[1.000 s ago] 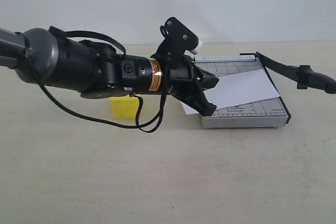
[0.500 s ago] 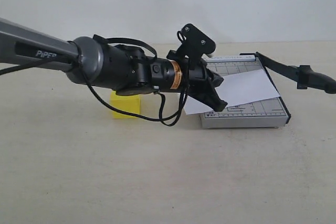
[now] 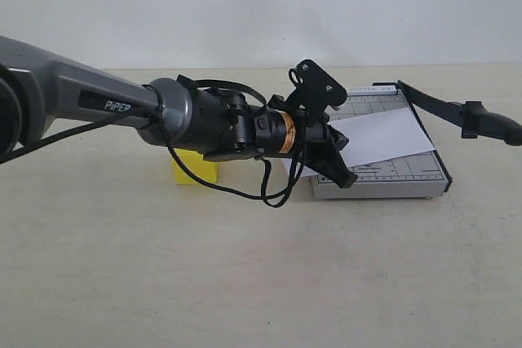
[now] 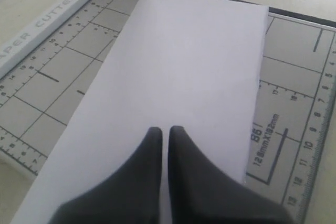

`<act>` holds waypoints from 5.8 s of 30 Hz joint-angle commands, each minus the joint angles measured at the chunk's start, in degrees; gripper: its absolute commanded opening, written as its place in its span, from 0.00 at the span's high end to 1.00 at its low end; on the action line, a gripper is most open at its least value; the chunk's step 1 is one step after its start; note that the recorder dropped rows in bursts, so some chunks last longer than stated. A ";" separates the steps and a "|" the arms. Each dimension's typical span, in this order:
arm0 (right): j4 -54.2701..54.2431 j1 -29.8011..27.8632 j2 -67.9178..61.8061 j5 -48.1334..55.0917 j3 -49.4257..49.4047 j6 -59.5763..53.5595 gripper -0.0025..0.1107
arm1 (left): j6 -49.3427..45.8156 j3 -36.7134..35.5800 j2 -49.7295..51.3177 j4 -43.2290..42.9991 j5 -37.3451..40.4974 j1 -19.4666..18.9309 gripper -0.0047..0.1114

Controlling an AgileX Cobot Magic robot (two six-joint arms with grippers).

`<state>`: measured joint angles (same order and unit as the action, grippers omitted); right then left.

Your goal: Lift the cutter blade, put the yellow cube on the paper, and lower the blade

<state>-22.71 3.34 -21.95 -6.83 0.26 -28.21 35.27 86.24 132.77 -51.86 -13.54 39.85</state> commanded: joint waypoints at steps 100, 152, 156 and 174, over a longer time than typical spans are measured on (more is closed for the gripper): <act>-0.93 0.02 4.89 -0.22 -0.26 -0.19 0.98 | 28.67 -16.18 -24.55 14.41 42.25 -4.50 0.32; -3.70 0.02 4.87 -0.22 -0.26 -0.19 0.98 | 26.44 -9.94 -13.48 13.37 40.13 -6.27 0.68; -3.70 0.02 4.87 -0.22 -0.26 -0.19 0.98 | 23.52 -9.94 -14.42 13.99 40.37 -6.00 0.89; -3.72 0.02 6.57 -0.22 -0.26 -0.19 0.98 | -9.81 -3.28 -21.35 17.60 37.41 9.27 0.92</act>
<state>-26.20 3.34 -16.35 -6.83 -0.07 -28.21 28.21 81.92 111.02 -34.95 25.96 46.92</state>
